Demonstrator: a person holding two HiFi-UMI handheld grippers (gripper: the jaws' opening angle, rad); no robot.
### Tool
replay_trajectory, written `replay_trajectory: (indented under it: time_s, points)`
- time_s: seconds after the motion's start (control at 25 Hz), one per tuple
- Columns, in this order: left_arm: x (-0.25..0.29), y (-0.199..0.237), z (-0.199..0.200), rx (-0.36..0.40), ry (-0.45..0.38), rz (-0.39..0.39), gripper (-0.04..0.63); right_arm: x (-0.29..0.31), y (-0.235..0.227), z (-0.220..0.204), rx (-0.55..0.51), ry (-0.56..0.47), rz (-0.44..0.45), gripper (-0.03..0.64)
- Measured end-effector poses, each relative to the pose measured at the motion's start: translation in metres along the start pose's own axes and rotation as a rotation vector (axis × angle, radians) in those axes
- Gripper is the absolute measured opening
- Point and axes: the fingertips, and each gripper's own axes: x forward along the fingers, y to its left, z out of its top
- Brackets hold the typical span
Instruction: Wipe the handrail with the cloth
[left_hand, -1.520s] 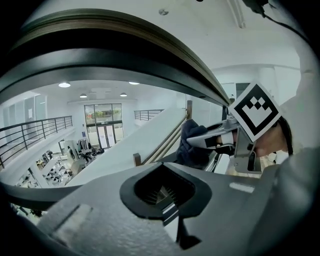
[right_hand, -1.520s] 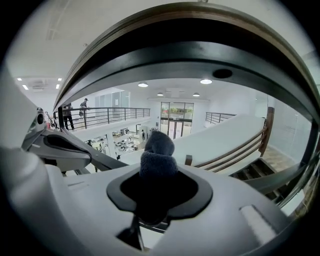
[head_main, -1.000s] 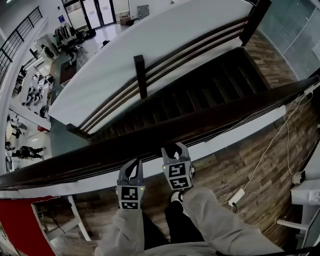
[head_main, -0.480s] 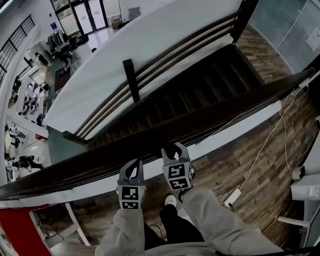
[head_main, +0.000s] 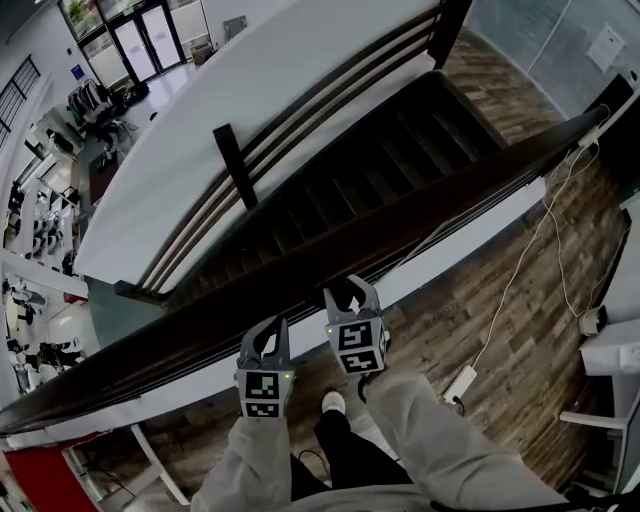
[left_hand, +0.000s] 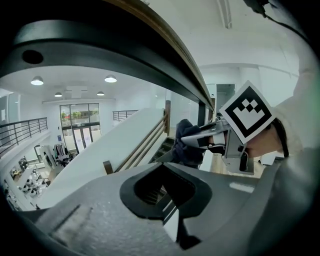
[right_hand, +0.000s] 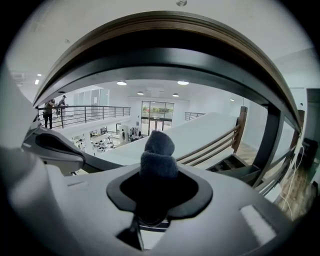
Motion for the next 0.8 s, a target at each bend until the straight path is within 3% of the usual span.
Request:
replay_trajectory:
  time_s: [0.8]
  points:
    - [0.042, -0.057, 0.018, -0.006, 0.009, -0.083, 0.0, 0.0, -0.111, -0.01, -0.042, 0.025, -0.112, 0.109]
